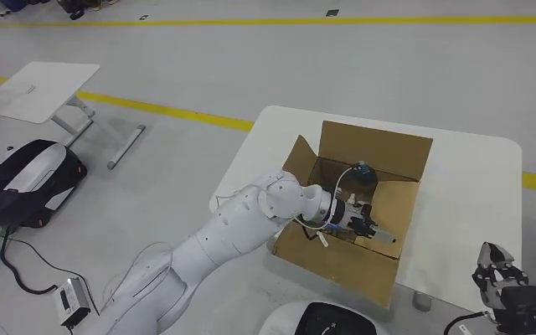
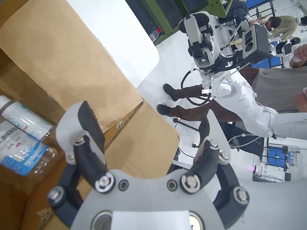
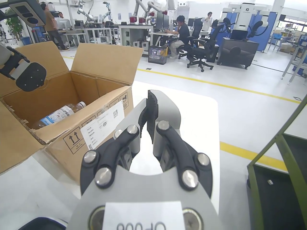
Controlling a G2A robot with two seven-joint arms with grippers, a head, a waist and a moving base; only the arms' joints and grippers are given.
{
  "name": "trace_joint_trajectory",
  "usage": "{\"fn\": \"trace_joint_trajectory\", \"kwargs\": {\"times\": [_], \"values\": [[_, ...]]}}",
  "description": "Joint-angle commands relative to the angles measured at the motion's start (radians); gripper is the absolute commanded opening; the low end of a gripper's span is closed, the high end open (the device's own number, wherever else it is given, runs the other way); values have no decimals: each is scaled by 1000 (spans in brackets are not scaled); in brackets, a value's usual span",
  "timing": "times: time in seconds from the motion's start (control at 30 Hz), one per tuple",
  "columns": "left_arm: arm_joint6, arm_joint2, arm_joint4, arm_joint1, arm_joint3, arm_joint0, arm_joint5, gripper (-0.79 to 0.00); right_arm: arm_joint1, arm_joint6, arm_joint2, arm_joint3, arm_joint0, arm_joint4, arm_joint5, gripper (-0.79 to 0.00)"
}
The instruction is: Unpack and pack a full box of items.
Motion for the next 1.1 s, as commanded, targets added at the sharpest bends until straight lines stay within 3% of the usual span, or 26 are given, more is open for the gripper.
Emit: {"fn": "trace_joint_trajectory", "kwargs": {"times": [0.0,0.3,0.67,1.07], "values": [[44,24,6,-14,60,-15,6,0,-1,2,1,2,0,3,2,-785],[130,103,9,-74,301,-91,-15,0,-7,19,-63,100,64,-14,-3,-785],[140,148,-57,-135,452,-140,-64,0,-27,9,-239,319,270,-52,-77,-785],[113,168,-105,-182,559,-162,-94,0,-37,-15,-307,395,321,-69,-86,-785]]}}
